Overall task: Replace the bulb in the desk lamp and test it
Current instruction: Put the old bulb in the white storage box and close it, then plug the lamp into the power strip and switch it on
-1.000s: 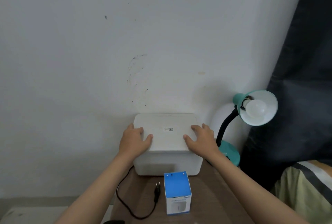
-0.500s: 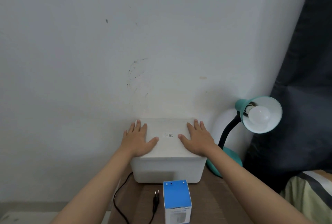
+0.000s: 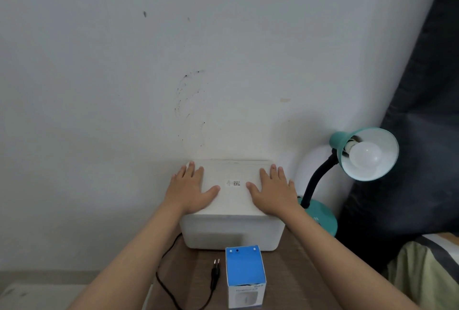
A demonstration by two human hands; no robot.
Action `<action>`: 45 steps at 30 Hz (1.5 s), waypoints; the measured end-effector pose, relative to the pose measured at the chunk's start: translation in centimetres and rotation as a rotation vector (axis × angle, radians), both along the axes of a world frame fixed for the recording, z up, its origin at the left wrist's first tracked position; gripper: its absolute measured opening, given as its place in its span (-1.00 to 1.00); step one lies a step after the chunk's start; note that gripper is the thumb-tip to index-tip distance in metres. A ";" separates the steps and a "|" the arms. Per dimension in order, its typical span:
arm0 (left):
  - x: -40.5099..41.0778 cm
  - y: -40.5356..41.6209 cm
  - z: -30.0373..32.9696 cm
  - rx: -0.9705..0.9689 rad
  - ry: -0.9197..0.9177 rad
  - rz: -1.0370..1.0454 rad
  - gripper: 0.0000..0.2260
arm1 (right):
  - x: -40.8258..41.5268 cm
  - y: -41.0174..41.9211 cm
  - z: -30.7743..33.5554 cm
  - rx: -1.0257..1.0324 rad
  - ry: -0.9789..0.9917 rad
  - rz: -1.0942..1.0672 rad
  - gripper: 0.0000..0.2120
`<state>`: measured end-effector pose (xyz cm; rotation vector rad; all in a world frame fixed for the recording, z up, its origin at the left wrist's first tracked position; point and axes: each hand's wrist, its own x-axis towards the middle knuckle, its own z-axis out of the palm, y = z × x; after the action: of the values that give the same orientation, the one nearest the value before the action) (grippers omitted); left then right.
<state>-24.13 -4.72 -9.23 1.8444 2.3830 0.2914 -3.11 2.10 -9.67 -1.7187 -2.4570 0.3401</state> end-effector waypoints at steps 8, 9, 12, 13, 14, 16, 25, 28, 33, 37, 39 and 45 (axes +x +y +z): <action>0.0 0.3 -0.3 0.048 -0.012 0.031 -0.26 | -0.2 -0.3 -0.5 0.220 0.283 -0.028 -0.63; 0.0 0.4 -0.4 0.048 -0.004 0.035 -0.26 | -0.1 -0.4 -0.6 0.247 0.363 -0.027 -0.67; 0.3 -0.1 0.1 0.122 -0.002 0.054 -0.32 | 0.1 -1.0 -0.5 0.346 0.522 -0.041 -0.72; 0.6 -0.5 0.5 0.202 -0.015 0.064 -0.37 | 0.2 -1.4 -0.3 0.383 0.559 -0.043 -0.70; 0.9 -1.1 0.9 0.283 -0.036 0.071 -0.42 | 0.5 -1.7 -0.1 0.416 0.576 -0.040 -0.66; 1.6 -2.6 1.6 0.402 -0.111 0.056 -0.50 | 0.8 -2.4 0.4 0.427 0.503 0.002 -0.61; 5.0 -15.7 0.5 0.555 -0.348 0.081 -0.56 | -0.2 -11.0 2.3 0.411 0.474 0.210 -0.78; 4.7 -21.1 -2.2 0.447 -0.325 0.177 -0.50 | -0.6 -16.3 0.4 0.521 0.632 0.413 -0.85; 3.6 -28.1 -6.9 0.250 -0.326 0.340 -0.38 | -1.4 -21.9 -4.9 0.353 0.623 0.580 -0.83; 4.2 -31.1 -9.4 0.189 -0.377 0.300 -0.35 | -2.9 -23.0 -8.8 0.132 0.271 0.469 -0.76; 4.8 -31.7 -10.4 0.177 -0.429 0.270 -0.36 | -3.6 -23.1 -9.9 0.072 0.101 0.406 -0.69; 5.4 -31.9 -12.1 0.227 -0.517 0.295 -0.35 | -4.8 -22.2 -11.2 0.077 -0.049 0.264 -0.70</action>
<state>-18.71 -36.61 -21.33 1.2649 2.2968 0.9706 -7.94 -20.07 -20.87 -1.3910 -2.6990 0.2270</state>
